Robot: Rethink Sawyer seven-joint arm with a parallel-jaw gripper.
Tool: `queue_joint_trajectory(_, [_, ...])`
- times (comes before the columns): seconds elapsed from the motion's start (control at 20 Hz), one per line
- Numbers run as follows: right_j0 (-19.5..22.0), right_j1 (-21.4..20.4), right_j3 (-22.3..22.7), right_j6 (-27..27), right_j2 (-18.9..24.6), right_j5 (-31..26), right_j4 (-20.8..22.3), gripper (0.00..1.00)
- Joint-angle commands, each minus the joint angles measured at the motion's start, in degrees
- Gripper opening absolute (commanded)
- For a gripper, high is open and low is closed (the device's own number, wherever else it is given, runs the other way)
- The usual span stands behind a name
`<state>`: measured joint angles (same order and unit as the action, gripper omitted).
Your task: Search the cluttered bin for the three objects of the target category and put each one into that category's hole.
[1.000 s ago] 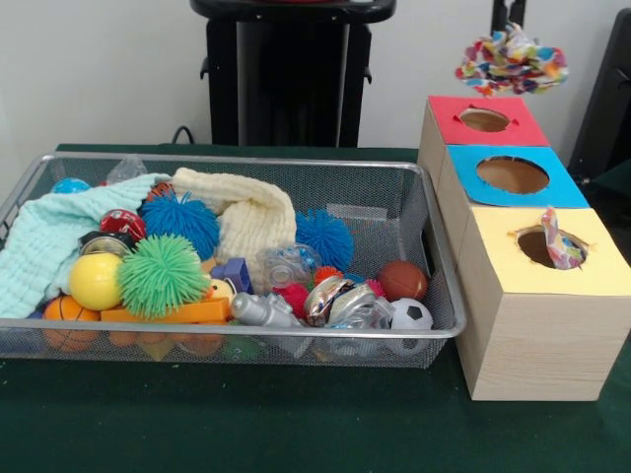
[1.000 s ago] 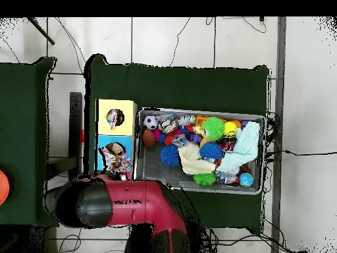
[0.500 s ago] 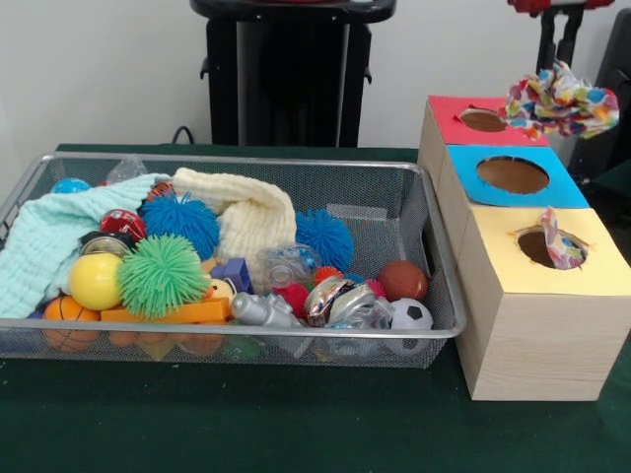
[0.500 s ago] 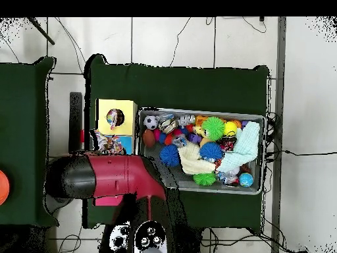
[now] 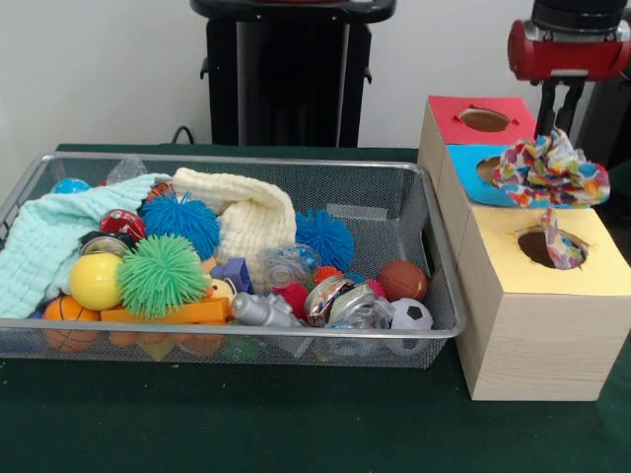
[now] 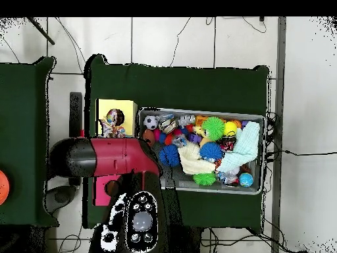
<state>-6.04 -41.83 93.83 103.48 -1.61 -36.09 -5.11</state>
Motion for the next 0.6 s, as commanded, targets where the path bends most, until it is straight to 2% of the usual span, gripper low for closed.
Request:
queue_joint_trajectory(0.05, [0.8, 6.8, -6.6, 13.3, -0.8, 5.2, -1.4, 0.0])
queue_joint_trajectory(0.6, [-0.7, 8.8, -9.7, 14.4, -1.4, 6.7, -3.4, 0.0])
